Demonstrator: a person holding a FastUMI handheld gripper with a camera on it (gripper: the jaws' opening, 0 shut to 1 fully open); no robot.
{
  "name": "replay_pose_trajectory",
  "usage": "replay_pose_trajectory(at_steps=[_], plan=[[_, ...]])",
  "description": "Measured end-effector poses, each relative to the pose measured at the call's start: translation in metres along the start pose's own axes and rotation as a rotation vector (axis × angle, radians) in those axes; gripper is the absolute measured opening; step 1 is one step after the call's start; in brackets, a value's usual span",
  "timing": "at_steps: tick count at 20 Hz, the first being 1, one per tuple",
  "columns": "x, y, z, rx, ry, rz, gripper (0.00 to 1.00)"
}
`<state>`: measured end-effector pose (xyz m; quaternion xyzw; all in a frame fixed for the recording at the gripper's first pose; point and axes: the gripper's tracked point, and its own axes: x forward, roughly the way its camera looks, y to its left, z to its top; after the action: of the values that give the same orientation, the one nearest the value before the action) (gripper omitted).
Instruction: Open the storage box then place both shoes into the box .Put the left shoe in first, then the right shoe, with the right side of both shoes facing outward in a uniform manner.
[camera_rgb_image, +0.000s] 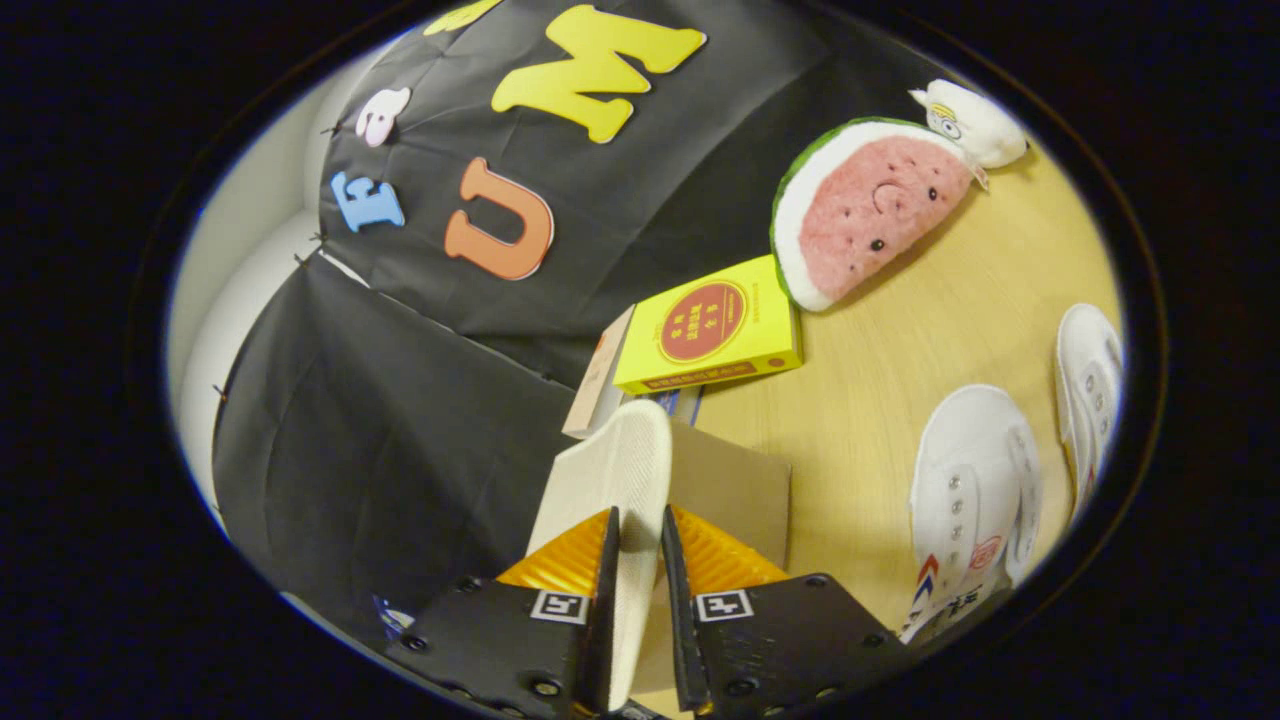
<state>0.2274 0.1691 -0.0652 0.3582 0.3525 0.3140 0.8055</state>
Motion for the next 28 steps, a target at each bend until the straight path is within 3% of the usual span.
replay_pose_trajectory(at_steps=[2,5,8,12,19,28], plan=[[-0.001,0.012,0.001,-0.009,0.008,0.023,0.09],[-0.005,0.026,-0.005,-0.027,0.025,0.05,0.08],[-0.003,0.027,-0.008,-0.061,0.03,-0.009,0.05],[-0.01,0.05,0.003,-0.033,-0.002,-0.016,0.0],[-0.01,0.156,0.007,-0.146,-0.051,0.035,0.0],[0.061,0.252,-0.032,-0.206,-0.021,0.133,0.01]])
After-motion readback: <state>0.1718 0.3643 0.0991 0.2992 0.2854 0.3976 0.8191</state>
